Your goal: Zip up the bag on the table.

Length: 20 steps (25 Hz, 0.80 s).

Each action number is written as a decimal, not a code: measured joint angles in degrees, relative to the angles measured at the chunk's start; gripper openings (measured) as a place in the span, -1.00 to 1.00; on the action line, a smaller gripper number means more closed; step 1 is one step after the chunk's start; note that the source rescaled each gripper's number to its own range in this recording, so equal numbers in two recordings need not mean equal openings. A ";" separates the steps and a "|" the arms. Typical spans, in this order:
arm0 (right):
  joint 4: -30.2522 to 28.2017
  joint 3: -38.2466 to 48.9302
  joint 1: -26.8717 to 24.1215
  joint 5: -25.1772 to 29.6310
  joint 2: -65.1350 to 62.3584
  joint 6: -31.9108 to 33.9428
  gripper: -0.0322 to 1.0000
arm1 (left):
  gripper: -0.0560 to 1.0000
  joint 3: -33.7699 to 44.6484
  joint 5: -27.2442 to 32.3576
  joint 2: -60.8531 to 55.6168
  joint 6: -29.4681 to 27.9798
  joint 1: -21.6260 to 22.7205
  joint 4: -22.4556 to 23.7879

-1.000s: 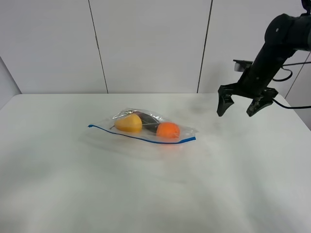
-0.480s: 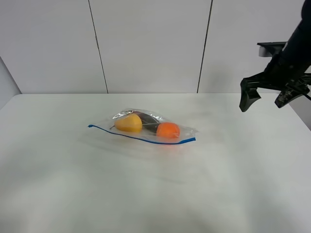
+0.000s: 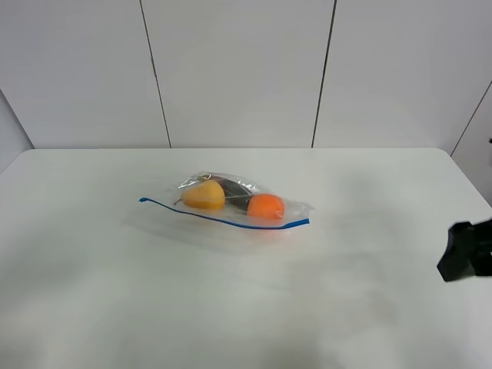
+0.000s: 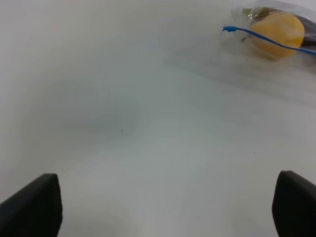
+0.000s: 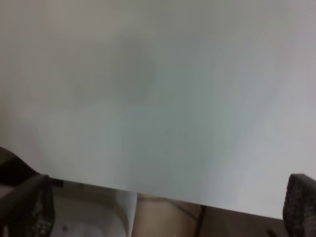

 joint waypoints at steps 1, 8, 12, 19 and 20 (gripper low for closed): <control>0.00 3.31 0.00 -1.44 -3.41 0.28 1.00 | 0.97 0.00 0.00 0.00 0.00 0.00 0.00; -0.05 14.25 0.00 -6.43 -30.73 0.85 1.00 | 0.97 0.00 0.00 0.00 0.00 0.00 0.00; -0.17 14.45 0.00 -6.55 -42.41 0.89 1.00 | 0.97 0.00 0.00 0.00 0.00 0.00 0.00; -0.80 14.44 0.00 -6.49 -56.26 1.07 1.00 | 0.97 0.00 0.00 0.00 0.00 0.00 0.00; -1.12 14.53 0.00 -6.49 -56.35 1.07 1.00 | 0.97 0.00 0.00 0.00 0.00 0.00 0.00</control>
